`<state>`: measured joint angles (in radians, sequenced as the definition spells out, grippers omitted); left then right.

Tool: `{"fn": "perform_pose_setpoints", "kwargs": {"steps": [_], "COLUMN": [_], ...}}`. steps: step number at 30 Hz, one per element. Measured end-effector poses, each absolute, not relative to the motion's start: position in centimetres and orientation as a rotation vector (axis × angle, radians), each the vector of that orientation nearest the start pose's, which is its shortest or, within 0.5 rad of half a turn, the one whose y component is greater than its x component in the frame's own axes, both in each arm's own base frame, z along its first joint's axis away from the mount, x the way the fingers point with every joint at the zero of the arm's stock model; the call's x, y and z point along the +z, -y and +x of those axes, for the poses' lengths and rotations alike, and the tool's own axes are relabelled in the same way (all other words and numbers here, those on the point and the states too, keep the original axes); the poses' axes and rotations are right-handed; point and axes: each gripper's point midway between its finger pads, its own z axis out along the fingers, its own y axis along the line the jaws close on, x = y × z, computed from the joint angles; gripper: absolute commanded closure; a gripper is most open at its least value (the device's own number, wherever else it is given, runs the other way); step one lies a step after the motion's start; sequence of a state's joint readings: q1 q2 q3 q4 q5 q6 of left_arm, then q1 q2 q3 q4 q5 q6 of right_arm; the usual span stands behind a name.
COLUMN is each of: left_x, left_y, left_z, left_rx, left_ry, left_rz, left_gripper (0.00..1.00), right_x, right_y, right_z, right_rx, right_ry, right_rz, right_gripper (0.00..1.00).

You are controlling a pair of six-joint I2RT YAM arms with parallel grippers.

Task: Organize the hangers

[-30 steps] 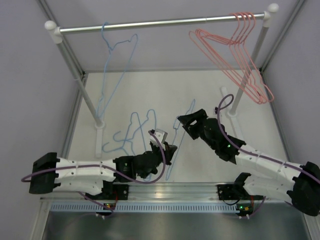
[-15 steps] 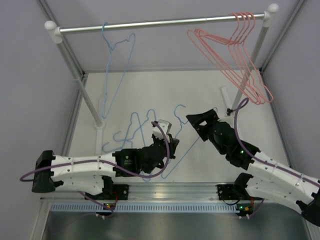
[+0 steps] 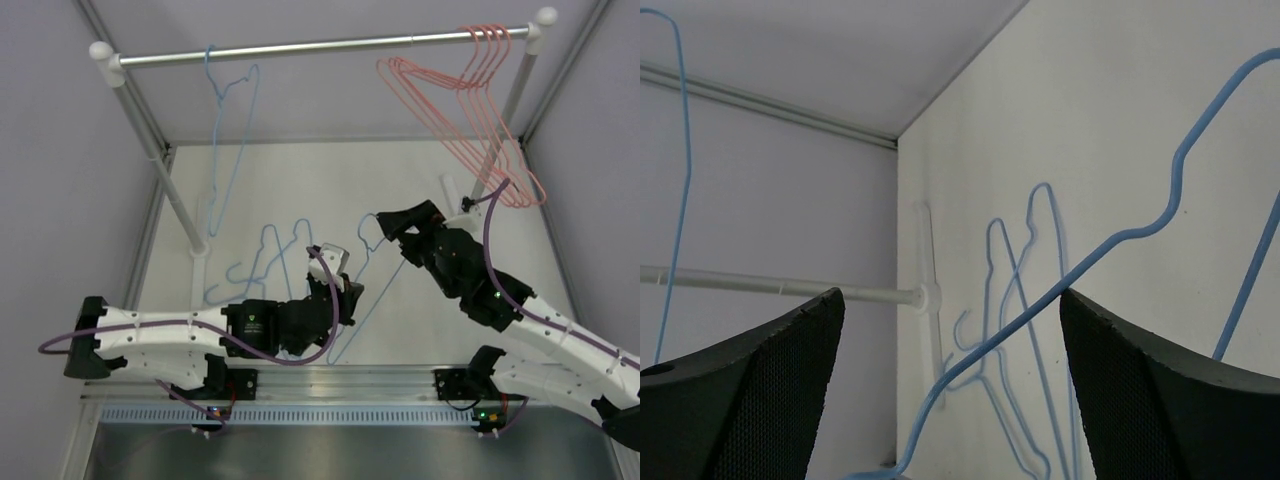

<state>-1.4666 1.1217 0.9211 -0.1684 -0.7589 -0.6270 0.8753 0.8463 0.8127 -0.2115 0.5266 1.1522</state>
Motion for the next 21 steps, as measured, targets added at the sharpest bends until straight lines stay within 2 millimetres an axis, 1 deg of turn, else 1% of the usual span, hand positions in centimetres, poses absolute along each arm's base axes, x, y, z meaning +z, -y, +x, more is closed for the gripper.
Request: {"fn": "perform_pose_setpoints", "kwargs": {"steps": [4, 6, 10, 13, 16, 19, 21], "left_x": [27.2, 28.4, 31.2, 33.8, 37.1, 39.4, 40.5], "left_y": [33.4, 32.9, 31.5, 30.2, 29.1, 28.0, 27.2], "left_z": [13.1, 13.2, 14.1, 14.8, 15.4, 15.9, 16.4], "left_rx": [-0.705, -0.681, -0.627, -0.591, -0.577, -0.556, -0.531], "left_ry": [-1.867, -1.860, -1.834, -1.797, -1.753, -1.718, -1.702], "left_rz": [0.266, 0.245, 0.184, 0.134, 0.087, 0.057, 0.043], "left_gripper": [1.00, 1.00, 1.00, 1.00, 1.00, 1.00, 1.00], "right_x": [28.6, 28.7, 29.8, 30.9, 31.0, 30.8, 30.9], "right_y": [-21.3, -21.2, -21.0, -21.0, -21.0, -21.1, -21.2], "right_z": [25.0, 24.9, 24.7, 24.4, 24.3, 24.2, 24.1], "right_rx": [0.940, 0.938, 0.955, 0.976, 0.979, 0.980, 0.980], "right_ry": [-1.791, -1.791, -1.772, -1.754, -1.755, -1.767, -1.774], "right_rz": [0.619, 0.604, 0.590, 0.579, 0.567, 0.553, 0.544], "right_gripper": [0.15, 0.15, 0.15, 0.15, 0.15, 0.15, 0.15]}}
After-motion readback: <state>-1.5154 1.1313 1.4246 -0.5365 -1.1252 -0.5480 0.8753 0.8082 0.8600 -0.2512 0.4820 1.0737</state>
